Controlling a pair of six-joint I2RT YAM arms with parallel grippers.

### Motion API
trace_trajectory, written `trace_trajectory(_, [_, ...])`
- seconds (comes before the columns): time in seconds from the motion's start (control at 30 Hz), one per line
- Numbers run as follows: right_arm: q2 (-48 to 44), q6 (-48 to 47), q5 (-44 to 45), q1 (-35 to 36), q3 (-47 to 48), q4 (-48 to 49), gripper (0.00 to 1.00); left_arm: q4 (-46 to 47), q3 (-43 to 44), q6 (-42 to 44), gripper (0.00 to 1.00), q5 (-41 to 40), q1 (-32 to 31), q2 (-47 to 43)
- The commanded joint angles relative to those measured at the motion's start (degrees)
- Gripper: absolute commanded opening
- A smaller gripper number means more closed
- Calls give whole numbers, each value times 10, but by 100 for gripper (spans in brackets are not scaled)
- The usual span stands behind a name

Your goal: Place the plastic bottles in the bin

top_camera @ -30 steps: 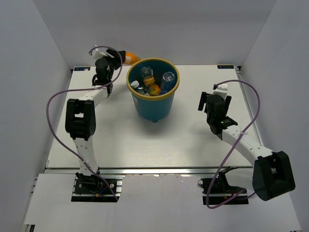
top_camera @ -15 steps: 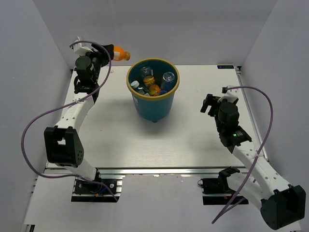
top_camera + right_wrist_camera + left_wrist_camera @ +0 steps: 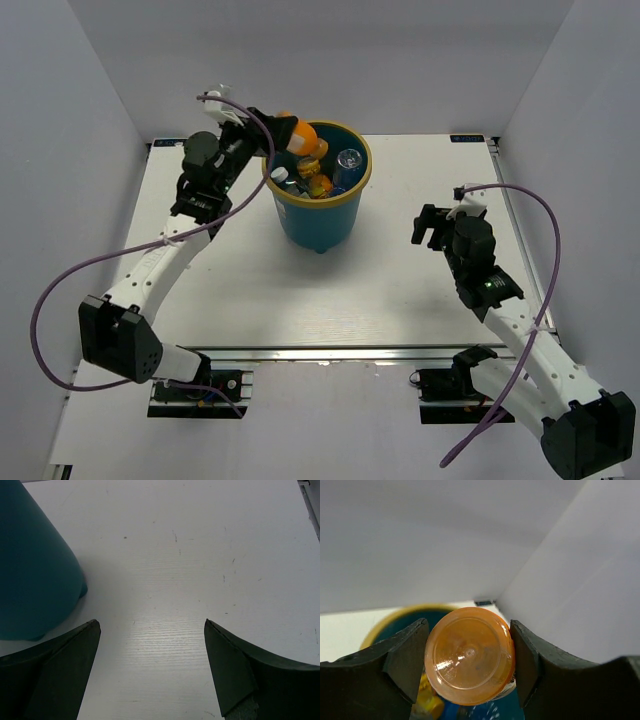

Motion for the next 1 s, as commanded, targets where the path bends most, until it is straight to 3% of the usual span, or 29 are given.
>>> trace_trajectory(0.0, [2,2,-2,-2,15,3,89,-44,-23,10,15,6,-5,10])
trace_trajectory(0.07, [1,-1,8,-3,21,1,89,-55,-22,6,21,9,-5,7])
trace_trajectory(0.17, [-4,-3,22,-2,24,-31,89,-68,-28,3,64,65,-5,-3])
trace_trajectory(0.2, [-9,-2,24,-2,24,-33,89,-45,-34,2,98,88,-6,-7])
trace_trajectory(0.33, [-18,-7,12,-2,23,-27,89,-65,-8,-3,98,124,-6,-10])
trace_trajectory(0.53, [-21,-4,-15,-2,24,-23,89,-122,62,1,98,72,-4,13])
trace_trajectory(0.73, [-21,2,-30,-2,22,-24,89,-212,159,-10,98,55,49,70])
trace_trajectory(0.9, [-28,8,-20,-2,22,-35,89,-238,155,-3,98,33,115,46])
trace_trajectory(0.97, [-31,12,-18,-3,22,-35,89,-253,147,6,98,-10,134,24])
